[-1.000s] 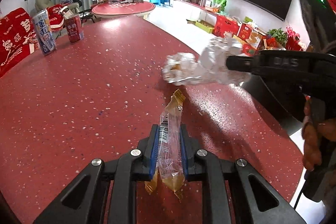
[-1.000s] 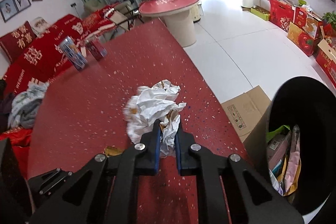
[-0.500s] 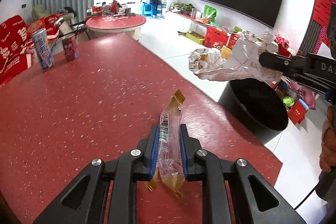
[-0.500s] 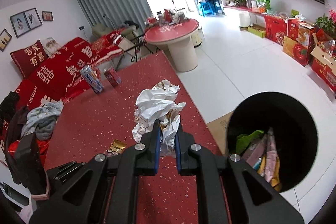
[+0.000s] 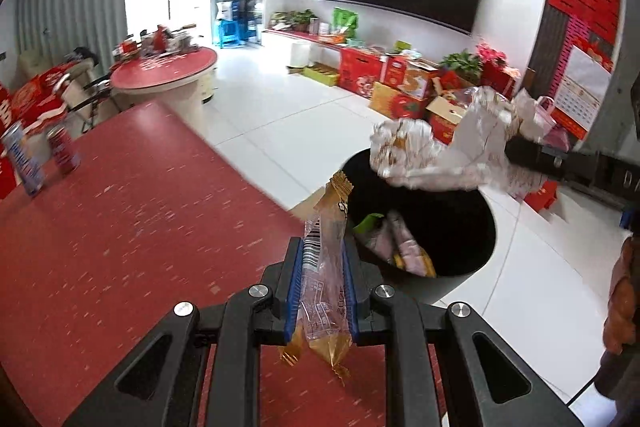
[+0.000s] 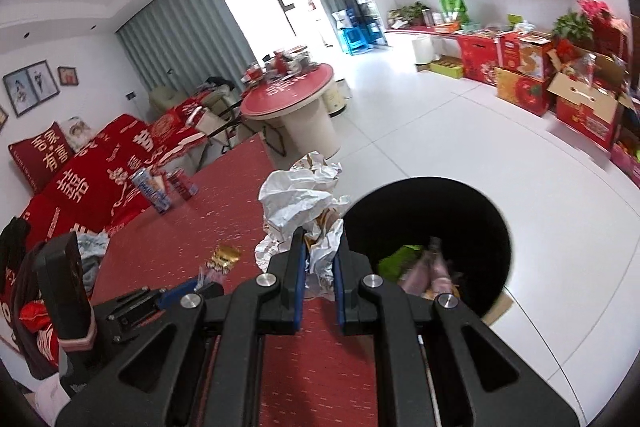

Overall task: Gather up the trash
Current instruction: 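Carry the clear wrapper and crumpled paper over the black bin, then open both tools to drop the wrapper and paper into the bin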

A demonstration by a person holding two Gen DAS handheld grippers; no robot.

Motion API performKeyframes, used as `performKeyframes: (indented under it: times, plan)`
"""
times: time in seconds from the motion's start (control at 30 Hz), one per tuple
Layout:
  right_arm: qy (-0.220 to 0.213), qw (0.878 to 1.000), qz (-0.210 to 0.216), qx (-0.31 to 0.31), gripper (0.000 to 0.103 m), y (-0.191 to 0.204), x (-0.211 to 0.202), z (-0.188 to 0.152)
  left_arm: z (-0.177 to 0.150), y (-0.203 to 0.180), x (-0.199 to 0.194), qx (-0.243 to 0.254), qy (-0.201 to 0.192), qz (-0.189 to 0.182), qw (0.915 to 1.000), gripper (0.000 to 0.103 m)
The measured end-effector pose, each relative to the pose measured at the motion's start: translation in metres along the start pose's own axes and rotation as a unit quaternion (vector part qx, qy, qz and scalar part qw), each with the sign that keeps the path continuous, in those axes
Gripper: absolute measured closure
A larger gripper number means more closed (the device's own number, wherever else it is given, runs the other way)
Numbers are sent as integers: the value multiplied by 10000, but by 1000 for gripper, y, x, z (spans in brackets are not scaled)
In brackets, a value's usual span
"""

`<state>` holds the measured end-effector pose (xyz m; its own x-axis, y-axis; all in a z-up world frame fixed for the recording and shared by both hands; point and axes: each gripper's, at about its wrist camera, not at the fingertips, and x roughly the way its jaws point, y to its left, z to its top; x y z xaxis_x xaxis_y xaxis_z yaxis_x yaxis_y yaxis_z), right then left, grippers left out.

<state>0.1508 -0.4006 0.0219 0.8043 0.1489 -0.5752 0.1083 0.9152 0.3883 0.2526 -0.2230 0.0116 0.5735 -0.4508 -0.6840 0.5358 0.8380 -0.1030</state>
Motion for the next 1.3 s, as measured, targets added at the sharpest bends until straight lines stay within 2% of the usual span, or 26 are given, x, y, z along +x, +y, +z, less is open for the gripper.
performKeyframes:
  times: [0.3, 0.63, 0.77, 0.9, 1.13, 1.2, 1.23, 1.27, 1.3]
  plan:
    - [135, 9992, -269, 251, 90, -43, 2, -11, 28, -49, 38, 404, 176, -229, 9988, 0]
    - [384, 9970, -400, 539, 90, -81, 13, -23, 39, -82, 78, 718, 369, -161, 9966, 0]
    - [442, 9965, -422, 577, 90, -86, 15, -26, 39, -90, 91, 771, 423, -126, 9960, 0]
    - [503, 9959, -464, 588, 90, -90, 21, -26, 43, -97, 94, 794, 118, 55, 9968, 0]
    - [672, 9945, -455, 668, 88, -93, 37, -25, 44, -82, 88, 643, 149, 137, 9977, 0]
    - [726, 9941, -423, 691, 85, -92, 42, -25, 42, -74, 84, 590, 163, 171, 9980, 0]
    - [762, 9937, -417, 704, 77, -91, 45, -25, 40, -71, 82, 572, 167, 186, 9981, 0]
    - [778, 9936, -419, 709, 64, -92, 46, -25, 39, -68, 80, 555, 163, 197, 9981, 0]
    - [785, 9935, -409, 717, 57, -91, 47, -25, 37, -65, 76, 532, 149, 214, 9982, 0]
